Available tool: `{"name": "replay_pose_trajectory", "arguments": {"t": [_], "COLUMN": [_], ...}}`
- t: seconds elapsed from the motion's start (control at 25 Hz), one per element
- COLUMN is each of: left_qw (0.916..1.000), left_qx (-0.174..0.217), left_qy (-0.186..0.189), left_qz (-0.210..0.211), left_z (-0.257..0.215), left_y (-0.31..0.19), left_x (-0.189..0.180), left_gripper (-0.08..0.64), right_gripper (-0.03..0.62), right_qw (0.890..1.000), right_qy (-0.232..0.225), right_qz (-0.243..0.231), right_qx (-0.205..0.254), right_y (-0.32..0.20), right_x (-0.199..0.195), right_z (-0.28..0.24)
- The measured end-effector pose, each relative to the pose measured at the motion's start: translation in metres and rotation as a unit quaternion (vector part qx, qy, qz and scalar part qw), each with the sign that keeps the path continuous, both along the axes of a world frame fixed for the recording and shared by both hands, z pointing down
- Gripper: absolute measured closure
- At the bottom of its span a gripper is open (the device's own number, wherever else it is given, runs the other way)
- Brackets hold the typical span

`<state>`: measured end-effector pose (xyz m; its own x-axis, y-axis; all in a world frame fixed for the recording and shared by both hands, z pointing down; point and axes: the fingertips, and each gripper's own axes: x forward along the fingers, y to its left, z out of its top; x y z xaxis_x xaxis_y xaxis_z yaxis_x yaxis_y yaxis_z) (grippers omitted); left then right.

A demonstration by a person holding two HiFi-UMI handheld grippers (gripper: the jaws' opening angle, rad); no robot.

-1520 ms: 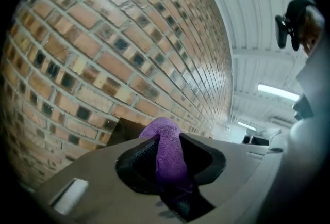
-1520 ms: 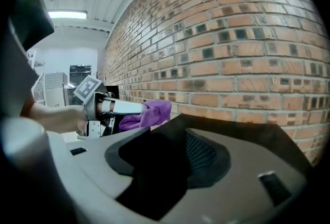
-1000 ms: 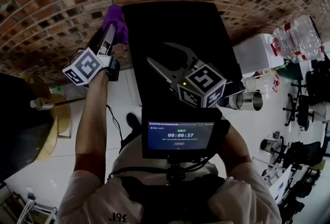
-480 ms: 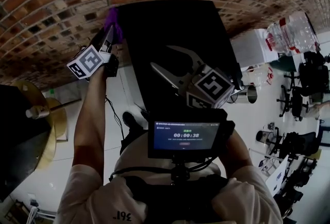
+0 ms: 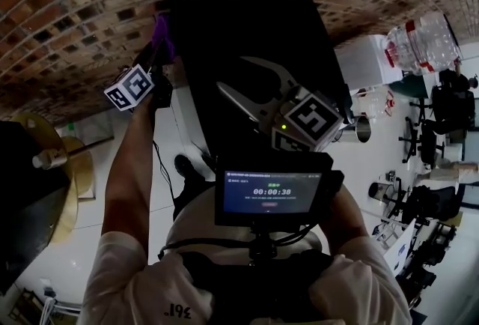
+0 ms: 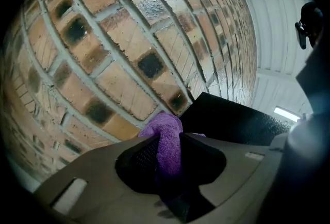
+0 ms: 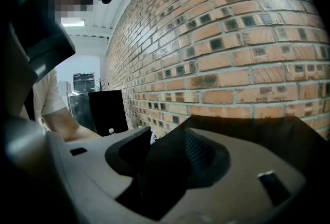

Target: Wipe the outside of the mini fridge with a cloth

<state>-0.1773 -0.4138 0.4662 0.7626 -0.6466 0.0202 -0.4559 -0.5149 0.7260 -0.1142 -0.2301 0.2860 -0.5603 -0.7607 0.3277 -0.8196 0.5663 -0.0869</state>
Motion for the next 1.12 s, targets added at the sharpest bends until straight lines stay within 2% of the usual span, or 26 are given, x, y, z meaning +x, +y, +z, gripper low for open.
{"name": "replay_pose_trajectory", "arguments": {"t": [0.72,0.88,0.96,1.08,1.12], "left_qw": [0.9942,0.9876,0.9871,0.9772,0.9760], "left_qx": [-0.052,-0.087,-0.102,-0.114,-0.115], "left_qy": [-0.092,-0.131,-0.123,-0.179,-0.185], "left_qz": [0.015,0.010,0.014,0.005,0.007], "left_z": [0.086,0.121,0.122,0.153,0.154], "left_y": [0.000,0.003,0.007,0.003,0.003], "left_x": [0.006,-0.001,0.003,-0.009,-0.009], "left_gripper": [0.451,0.451,0.451,0.451,0.451], "right_gripper": [0.391,0.393,0.392,0.391,0.393], "right_qw": [1.000,1.000,1.000,1.000,1.000], "right_qy": [0.001,0.001,0.000,0.001,0.001], "right_qz": [-0.006,-0.006,-0.006,-0.007,-0.007], "right_qx": [0.002,0.002,0.001,0.002,0.002], "right_y": [0.000,0.000,0.000,0.000,0.001], "right_x": [0.000,-0.001,-0.001,-0.001,-0.001], "right_z": [0.000,0.001,0.001,0.001,0.001]}}
